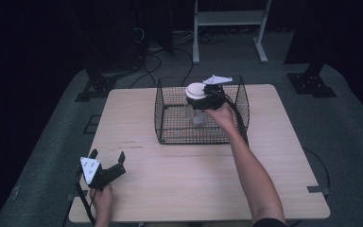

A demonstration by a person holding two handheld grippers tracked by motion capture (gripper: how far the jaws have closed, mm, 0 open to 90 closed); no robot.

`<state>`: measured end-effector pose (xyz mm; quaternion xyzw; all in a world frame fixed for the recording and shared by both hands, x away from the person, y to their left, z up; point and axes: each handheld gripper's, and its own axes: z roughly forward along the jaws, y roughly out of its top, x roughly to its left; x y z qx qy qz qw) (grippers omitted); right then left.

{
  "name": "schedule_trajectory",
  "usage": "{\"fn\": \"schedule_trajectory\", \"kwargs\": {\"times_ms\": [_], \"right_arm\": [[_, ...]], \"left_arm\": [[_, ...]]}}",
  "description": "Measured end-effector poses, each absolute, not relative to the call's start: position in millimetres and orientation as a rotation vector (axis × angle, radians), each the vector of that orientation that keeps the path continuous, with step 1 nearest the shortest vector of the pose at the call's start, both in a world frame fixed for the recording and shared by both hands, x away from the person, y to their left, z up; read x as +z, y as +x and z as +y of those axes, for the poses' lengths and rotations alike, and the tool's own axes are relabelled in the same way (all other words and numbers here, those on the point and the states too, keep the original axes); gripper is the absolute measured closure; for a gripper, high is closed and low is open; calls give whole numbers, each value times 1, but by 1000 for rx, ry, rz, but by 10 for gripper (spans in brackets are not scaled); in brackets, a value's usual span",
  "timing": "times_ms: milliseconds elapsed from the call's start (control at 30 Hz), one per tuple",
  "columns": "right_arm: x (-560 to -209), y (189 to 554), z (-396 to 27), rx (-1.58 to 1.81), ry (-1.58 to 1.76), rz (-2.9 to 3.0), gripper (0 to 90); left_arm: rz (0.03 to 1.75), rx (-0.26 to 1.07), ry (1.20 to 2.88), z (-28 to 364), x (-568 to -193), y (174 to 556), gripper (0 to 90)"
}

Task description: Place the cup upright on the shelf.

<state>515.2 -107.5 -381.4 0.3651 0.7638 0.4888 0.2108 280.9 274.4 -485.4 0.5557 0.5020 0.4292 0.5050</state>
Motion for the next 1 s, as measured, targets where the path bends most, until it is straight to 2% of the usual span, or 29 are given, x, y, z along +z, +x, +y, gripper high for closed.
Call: {"fn": "schedule_trajectory", "kwargs": {"times_ms": [1000], "right_arm": [[-380,511,-114,1379,1022,2108,23]], "left_arm": [[1211,1045,1348,273,-485,281,0]]}}
